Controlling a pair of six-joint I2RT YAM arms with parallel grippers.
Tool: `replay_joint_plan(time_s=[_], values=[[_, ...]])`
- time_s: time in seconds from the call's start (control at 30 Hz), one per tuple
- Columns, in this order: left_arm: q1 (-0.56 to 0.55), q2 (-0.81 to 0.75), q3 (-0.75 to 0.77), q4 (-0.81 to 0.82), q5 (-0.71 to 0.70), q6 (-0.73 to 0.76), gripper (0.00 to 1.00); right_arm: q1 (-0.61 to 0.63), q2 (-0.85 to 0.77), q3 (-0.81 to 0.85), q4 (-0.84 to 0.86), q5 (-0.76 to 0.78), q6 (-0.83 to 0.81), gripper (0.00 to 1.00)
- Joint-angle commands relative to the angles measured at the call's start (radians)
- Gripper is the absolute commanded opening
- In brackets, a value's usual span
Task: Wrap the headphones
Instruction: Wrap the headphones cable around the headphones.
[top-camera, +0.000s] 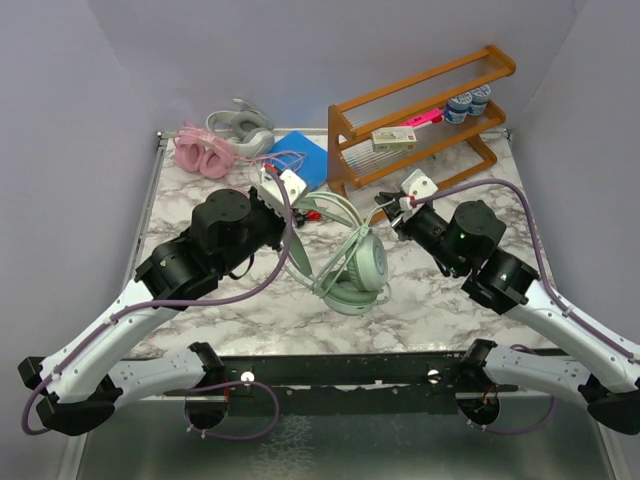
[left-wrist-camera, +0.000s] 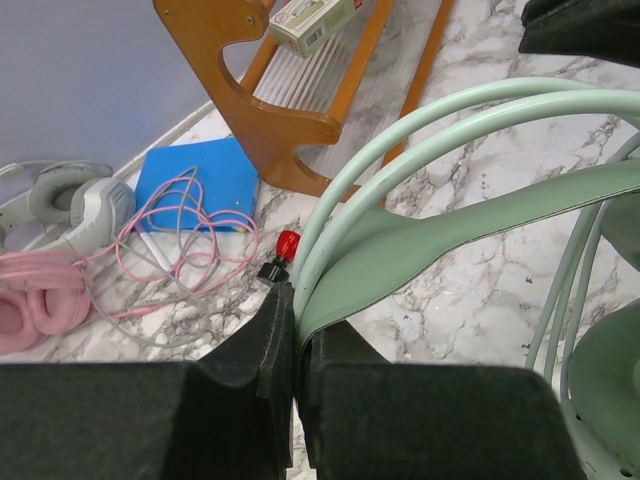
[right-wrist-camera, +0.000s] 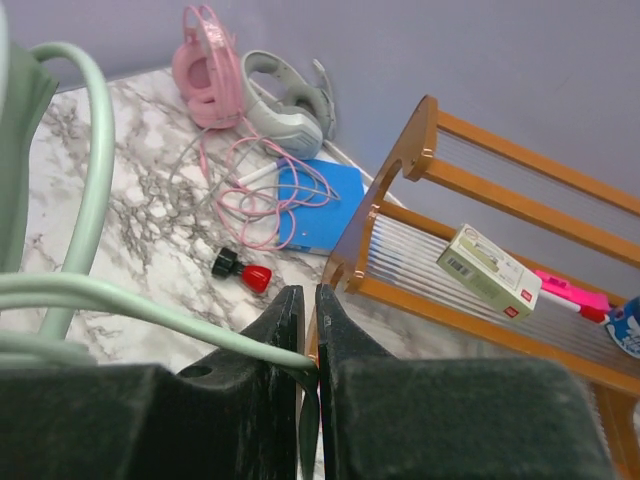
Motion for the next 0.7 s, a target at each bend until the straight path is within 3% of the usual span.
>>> replay_joint_plan(time_s=[0.0,0.67], values=[[-0.003,-0.032,0.064,0.053,0.048,-0.073,0.0,-0.004,-0.04,-0.069,0.081,-0.081,0.026,0.17],[-0.003,-0.079,0.044,0.075,0.079,-0.096,0.0,-0.023,-0.061,-0.265,0.302,-0.168,0.159,0.27]])
